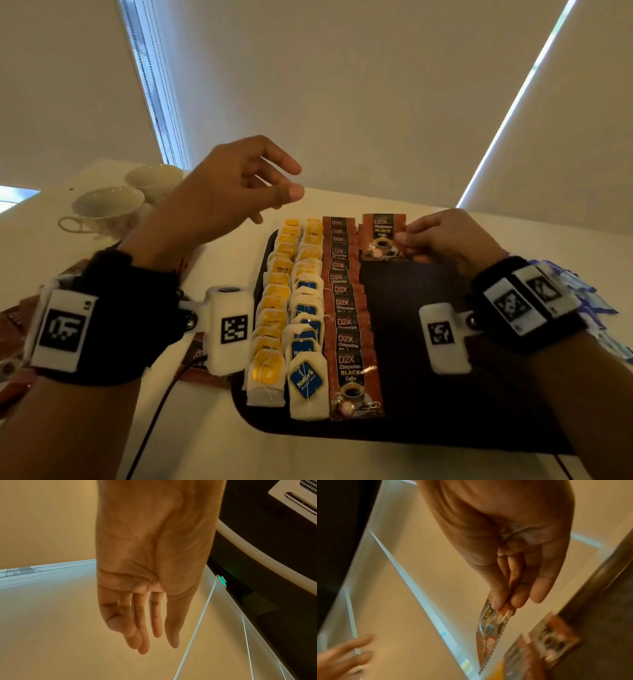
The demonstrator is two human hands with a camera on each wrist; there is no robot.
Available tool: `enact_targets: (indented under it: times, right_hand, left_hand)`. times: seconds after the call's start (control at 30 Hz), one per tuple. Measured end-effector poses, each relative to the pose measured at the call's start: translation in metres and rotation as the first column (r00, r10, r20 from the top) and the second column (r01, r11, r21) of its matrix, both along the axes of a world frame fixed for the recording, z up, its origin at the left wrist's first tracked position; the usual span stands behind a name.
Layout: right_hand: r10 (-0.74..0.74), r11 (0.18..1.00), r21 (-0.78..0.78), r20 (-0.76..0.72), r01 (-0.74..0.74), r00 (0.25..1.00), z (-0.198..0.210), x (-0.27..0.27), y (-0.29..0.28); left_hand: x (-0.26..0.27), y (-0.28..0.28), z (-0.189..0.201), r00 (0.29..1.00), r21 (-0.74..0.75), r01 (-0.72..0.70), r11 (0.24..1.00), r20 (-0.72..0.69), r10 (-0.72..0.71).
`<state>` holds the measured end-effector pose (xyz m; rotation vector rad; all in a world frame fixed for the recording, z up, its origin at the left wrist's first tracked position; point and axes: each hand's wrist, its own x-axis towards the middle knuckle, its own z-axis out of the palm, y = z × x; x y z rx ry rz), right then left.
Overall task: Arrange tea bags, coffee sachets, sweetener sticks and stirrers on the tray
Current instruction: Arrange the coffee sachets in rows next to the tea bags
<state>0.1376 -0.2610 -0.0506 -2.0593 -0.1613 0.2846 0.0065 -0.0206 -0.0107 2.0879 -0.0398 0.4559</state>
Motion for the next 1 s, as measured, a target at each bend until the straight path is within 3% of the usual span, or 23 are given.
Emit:
enact_targets:
  times: [0.1,0.27,0.4,0.57,1.0]
  right_hand:
    - [-0.069,0.995,-0.079,-0.09,0.062,0.994,-0.008,0.028,-0.003]
    - [-0.081,0.973,-0.228,-0.236,0.025,0.968,-0.025,0.051,0.01]
    - [-0.075,0.967,-0.253,-0.338,-0.013,0.938,-0.031,0.055,0.011]
    - [-0.05,0.947,-0.319,-0.285,-0.046,0.957,-0.03,0.055,0.021]
    - [-0.124,0.958,-0.282,-0.223,0.058,0.967,-0.036,0.061,0.035]
  left_hand:
    - [-0.003,0.005,0.003,1.0,-0.021,-0.011,1.0,0.011,0.011]
    - [-0.005,0.008,0.005,1.0,-0.013,-0.017,1.0,0.015,0.017]
    - [-0.005,0.011,0.006,1.0,-0.005,-0.015,1.0,0.013,0.015]
    - [-0.004,0.014,0.005,1.0,0.0,-0.024,1.0,0.01,0.024]
    - [-0.005,0.014,0.005,1.0,0.02,-0.022,1.0,-0.007,0.022]
